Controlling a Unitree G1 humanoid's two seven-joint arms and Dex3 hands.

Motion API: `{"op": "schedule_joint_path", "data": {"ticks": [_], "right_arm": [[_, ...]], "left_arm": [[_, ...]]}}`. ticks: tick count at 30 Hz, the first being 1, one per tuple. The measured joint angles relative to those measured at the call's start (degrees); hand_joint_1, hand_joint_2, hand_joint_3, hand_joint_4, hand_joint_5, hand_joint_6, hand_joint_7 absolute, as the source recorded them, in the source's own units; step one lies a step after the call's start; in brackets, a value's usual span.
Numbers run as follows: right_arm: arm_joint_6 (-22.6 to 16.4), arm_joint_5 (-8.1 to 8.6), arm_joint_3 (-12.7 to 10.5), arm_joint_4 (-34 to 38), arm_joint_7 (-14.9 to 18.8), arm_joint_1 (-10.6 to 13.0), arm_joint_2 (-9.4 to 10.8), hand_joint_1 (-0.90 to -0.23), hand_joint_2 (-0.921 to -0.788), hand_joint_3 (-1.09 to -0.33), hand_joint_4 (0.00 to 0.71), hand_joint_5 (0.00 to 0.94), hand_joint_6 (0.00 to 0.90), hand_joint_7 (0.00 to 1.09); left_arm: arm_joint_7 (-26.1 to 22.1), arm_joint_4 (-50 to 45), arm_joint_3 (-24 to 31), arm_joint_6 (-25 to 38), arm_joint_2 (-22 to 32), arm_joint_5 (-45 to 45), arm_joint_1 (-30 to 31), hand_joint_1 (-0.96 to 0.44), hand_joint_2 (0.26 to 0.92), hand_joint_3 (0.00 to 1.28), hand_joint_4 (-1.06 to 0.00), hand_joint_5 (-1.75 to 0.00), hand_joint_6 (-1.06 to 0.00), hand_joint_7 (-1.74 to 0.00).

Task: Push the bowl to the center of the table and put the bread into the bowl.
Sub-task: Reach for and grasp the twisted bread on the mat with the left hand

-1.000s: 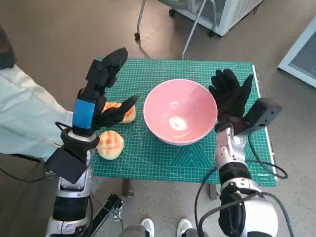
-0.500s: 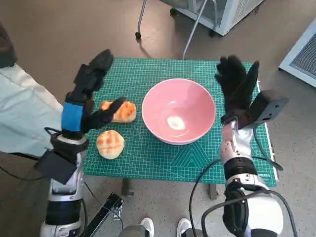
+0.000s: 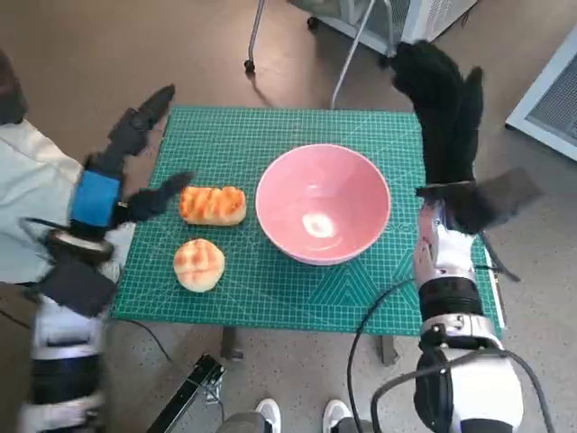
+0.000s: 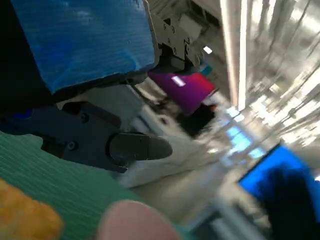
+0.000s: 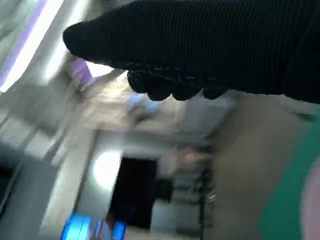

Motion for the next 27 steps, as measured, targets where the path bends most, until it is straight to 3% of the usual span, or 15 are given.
{"op": "schedule_joint_path", "data": {"ticks": [5,9,16,20,27], "right_arm": [[0.0,1.43,2.8,-8.0,5.5,2.9,0.1,-0.645,-0.921,-0.801,0.267,0.022,0.000,0.79],[0.5,2.30,4.7,-13.8,7.5,5.3,0.1,-0.659,-0.921,-0.797,0.268,0.023,-0.001,0.80],[1.2,2.08,6.4,-19.7,7.3,7.6,0.1,-0.658,-0.921,-0.807,0.270,0.026,-0.001,0.80],[2.2,1.11,6.9,-22.8,5.5,9.2,0.0,-0.659,-0.921,-0.824,0.265,0.025,-0.001,0.80],[4.2,0.90,7.3,-26.2,3.8,10.7,0.0,-0.666,-0.921,-0.825,0.261,0.023,-0.001,0.79]], "left_arm": [[-1.3,4.5,-1.6,-0.5,4.3,3.6,-3.4,-0.44,0.921,0.12,-0.25,0.00,-0.29,-0.11],[-2.1,7.8,-3.7,-0.8,6.5,6.4,-5.6,-0.43,0.921,0.08,-0.23,0.00,-0.28,-0.10],[-5.6,12.8,-8.3,-0.3,8.0,9.7,-9.3,-0.42,0.900,0.02,-0.18,0.00,-0.28,-0.08],[-10.1,17.0,-12.0,1.6,8.3,10.9,-11.3,-0.27,0.834,0.00,-0.14,0.00,-0.27,-0.06],[-16.8,22.1,-18.5,7.8,9.2,16.7,-16.1,-0.12,0.800,0.00,-0.08,0.00,-0.23,-0.04]]}}
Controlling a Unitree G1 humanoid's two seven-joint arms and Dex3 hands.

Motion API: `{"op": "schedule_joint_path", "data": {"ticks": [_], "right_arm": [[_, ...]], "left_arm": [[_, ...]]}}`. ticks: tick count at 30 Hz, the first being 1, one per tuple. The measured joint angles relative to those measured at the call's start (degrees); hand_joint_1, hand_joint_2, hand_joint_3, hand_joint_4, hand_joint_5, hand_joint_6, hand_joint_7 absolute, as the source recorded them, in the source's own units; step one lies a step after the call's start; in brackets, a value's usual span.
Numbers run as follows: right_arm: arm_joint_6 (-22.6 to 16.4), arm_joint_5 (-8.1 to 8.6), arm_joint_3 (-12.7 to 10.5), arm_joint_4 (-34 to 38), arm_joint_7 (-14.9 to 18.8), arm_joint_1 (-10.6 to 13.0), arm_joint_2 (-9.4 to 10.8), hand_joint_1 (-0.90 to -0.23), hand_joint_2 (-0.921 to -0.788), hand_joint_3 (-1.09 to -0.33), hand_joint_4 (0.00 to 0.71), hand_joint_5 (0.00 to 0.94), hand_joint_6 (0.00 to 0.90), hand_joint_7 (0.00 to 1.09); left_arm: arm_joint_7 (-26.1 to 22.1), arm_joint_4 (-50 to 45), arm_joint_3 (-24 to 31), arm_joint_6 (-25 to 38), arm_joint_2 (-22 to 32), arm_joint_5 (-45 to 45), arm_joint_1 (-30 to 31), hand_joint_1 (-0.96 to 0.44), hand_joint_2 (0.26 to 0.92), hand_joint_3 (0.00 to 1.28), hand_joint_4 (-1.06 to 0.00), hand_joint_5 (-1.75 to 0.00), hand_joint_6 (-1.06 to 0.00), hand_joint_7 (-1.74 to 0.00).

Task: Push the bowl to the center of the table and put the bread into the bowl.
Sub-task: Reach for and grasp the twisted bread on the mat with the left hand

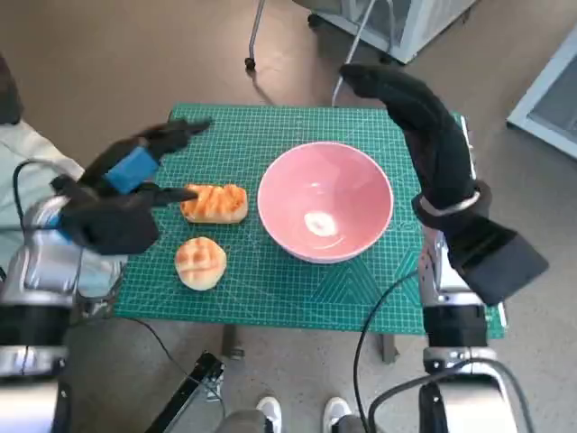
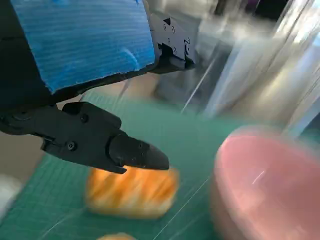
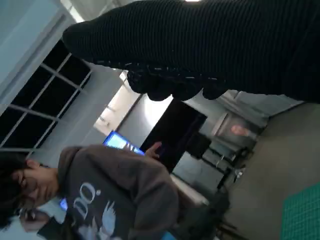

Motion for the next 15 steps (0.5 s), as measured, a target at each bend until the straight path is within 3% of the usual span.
{"op": "schedule_joint_path", "data": {"ticks": [6,15], "right_arm": [[1.1,-0.02,0.3,-1.0,-0.8,0.7,0.0,-0.670,-0.921,-0.824,0.260,0.024,-0.001,0.79],[1.2,-0.01,0.6,-1.2,-1.0,1.0,-0.1,-0.668,-0.921,-0.821,0.263,0.026,-0.001,0.79]], "left_arm": [[-2.0,2.3,-4.6,4.0,0.0,4.9,-2.1,-0.07,0.797,0.00,-0.06,0.00,-0.22,-0.03],[-0.5,7.5,-9.1,5.2,-1.3,10.0,-4.9,-0.07,0.793,0.00,-0.08,-0.01,-0.23,-0.03]]}}
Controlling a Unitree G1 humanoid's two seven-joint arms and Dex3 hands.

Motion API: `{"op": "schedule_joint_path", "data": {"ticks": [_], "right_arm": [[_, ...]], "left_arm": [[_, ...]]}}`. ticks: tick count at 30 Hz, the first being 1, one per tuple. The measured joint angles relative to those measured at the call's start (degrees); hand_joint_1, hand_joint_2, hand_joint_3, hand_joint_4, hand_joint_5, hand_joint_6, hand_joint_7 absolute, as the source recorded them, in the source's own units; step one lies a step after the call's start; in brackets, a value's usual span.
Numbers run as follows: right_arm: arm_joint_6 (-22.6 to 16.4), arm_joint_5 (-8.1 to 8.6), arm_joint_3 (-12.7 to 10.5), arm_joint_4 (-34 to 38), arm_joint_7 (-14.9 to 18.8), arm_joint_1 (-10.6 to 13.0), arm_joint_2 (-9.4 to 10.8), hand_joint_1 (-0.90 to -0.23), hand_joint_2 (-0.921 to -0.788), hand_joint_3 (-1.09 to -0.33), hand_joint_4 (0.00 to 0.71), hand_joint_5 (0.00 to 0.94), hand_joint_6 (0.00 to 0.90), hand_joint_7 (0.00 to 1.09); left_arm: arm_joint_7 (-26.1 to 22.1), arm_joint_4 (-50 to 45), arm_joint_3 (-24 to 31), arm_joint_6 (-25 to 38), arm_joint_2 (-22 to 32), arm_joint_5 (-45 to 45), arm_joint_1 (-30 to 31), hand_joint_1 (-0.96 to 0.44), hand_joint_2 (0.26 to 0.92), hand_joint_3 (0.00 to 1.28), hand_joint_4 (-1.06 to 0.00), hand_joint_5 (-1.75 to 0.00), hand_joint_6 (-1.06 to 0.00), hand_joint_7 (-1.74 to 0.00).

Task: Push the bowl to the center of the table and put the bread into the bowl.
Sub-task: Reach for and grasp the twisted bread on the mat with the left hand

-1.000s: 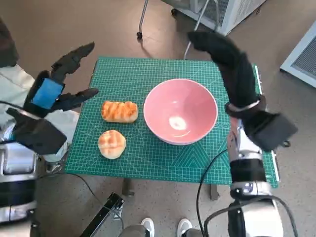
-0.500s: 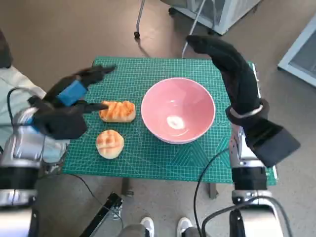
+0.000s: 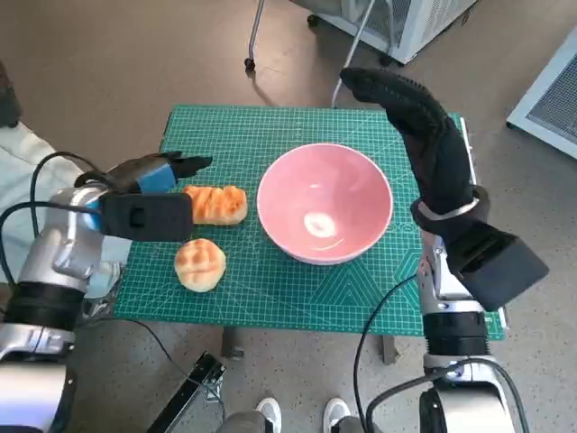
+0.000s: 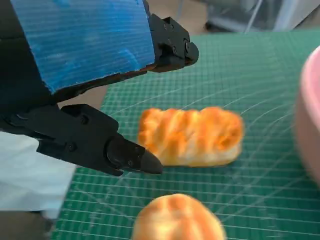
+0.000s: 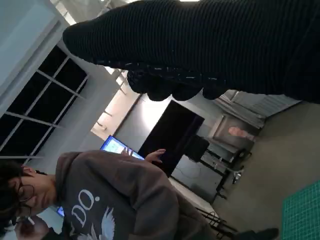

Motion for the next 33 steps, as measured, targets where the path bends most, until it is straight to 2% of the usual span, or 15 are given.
{"op": "schedule_joint_path", "data": {"ticks": [17,33], "right_arm": [[0.0,0.06,0.0,-0.1,0.0,0.3,-0.9,-0.665,-0.921,-0.821,0.264,0.028,-0.001,0.79],[-0.6,-0.02,0.5,-0.1,-0.4,0.9,-1.0,-0.658,-0.921,-0.826,0.268,0.031,-0.001,0.79]], "left_arm": [[2.9,11.5,-4.8,0.7,-5.5,3.7,-5.2,-0.09,0.793,0.00,-0.11,-0.01,-0.28,-0.04],[10.8,20.8,-8.4,-1.9,-11.7,4.7,-8.5,-0.14,0.811,0.01,-0.20,-0.03,-0.35,-0.06]]}}
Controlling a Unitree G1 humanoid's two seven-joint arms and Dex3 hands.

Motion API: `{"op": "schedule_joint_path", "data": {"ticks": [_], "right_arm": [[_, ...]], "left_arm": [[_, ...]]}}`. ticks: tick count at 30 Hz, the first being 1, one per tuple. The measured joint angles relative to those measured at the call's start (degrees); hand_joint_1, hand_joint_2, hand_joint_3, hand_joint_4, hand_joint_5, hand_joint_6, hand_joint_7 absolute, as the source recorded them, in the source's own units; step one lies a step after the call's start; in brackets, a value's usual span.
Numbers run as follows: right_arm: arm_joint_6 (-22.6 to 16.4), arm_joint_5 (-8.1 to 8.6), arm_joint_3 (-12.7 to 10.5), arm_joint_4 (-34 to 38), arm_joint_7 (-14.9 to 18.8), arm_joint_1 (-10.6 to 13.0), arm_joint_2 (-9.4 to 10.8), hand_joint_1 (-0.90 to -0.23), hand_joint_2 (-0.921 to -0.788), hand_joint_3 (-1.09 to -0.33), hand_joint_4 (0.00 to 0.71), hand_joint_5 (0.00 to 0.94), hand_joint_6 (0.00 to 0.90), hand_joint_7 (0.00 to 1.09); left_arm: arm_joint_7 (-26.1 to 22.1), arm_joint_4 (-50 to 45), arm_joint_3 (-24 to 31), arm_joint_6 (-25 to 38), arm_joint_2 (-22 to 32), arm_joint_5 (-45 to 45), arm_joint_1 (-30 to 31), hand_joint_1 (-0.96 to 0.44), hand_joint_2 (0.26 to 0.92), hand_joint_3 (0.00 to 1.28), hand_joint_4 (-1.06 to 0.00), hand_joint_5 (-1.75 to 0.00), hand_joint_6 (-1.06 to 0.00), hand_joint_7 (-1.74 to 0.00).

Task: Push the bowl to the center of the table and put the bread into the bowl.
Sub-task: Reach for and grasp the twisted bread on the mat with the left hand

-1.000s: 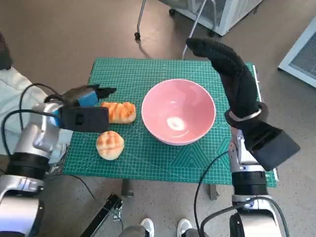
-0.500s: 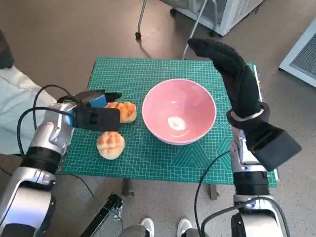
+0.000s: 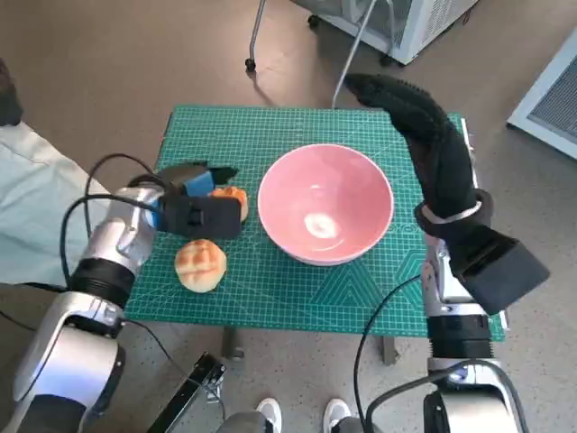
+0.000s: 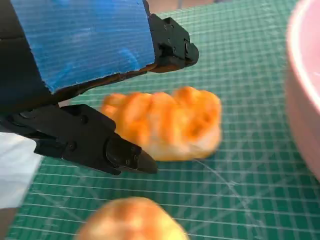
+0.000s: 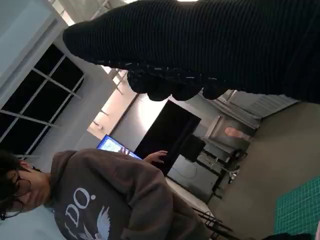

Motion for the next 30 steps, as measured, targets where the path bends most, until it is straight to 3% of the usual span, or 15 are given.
{"op": "schedule_joint_path", "data": {"ticks": [12,17,18,19,20,22,23,26,30], "right_arm": [[-0.1,-0.90,0.2,-0.4,-0.4,1.3,-0.1,-0.657,-0.921,-0.841,0.268,0.033,-0.001,0.77],[-0.1,-0.87,0.2,-1.1,-0.4,1.5,-0.3,-0.654,-0.921,-0.840,0.267,0.033,-0.001,0.77],[-0.1,-0.86,0.2,-1.2,-0.4,1.5,-0.3,-0.652,-0.921,-0.840,0.266,0.032,-0.001,0.77],[-0.1,-0.85,0.2,-1.2,-0.4,1.6,-0.3,-0.651,-0.921,-0.840,0.265,0.032,-0.001,0.77],[-0.1,-0.84,0.2,-1.4,-0.4,1.6,-0.4,-0.649,-0.921,-0.840,0.264,0.032,-0.001,0.77],[-0.1,-0.83,0.1,-1.6,-0.4,1.8,-0.5,-0.648,-0.921,-0.840,0.263,0.031,-0.001,0.77],[0.0,-0.82,0.1,-1.7,-0.4,1.8,-0.5,-0.649,-0.921,-0.841,0.262,0.031,-0.001,0.77],[0.1,-0.75,0.1,-1.9,-0.4,2.1,-0.6,-0.650,-0.921,-0.842,0.261,0.031,-0.001,0.77],[0.4,-0.68,0.1,-2.1,-0.4,2.6,-0.6,-0.653,-0.921,-0.841,0.261,0.030,-0.001,0.76]], "left_arm": [[6.6,7.5,-2.9,-1.6,-3.5,2.2,-1.5,-0.14,0.863,0.02,-0.32,-0.05,-0.49,-0.13],[8.2,9.7,-4.1,-1.5,-4.4,3.2,-2.5,-0.13,0.901,0.02,-0.54,-0.15,-0.58,-0.25],[8.3,9.9,-4.2,-1.5,-4.4,3.3,-2.6,-0.12,0.908,0.02,-0.57,-0.23,-0.57,-0.35],[8.3,10.1,-4.4,-1.5,-4.5,3.4,-2.7,-0.21,0.913,0.08,-0.57,-0.39,-0.56,-0.72],[8.3,10.2,-4.5,-1.5,-4.5,3.5,-2.9,-0.26,0.916,0.13,-0.56,-0.52,-0.54,-0.97],[8.3,10.6,-4.7,-1.5,-4.5,3.5,-3.1,-0.13,0.918,0.17,-0.54,-0.90,-0.51,-1.16],[8.2,11.0,-4.7,-1.5,-4.5,3.5,-3.3,-0.09,0.919,0.17,-0.55,-1.04,-0.51,-1.21],[8.1,11.5,-4.8,-1.5,-4.4,3.5,-3.7,-0.03,0.920,0.16,-0.57,-1.20,-0.52,-1.25],[7.6,12.1,-4.8,-1.4,-4.1,3.5,-4.2,-0.01,0.920,0.14,-0.59,-1.22,-0.56,-1.26]]}}
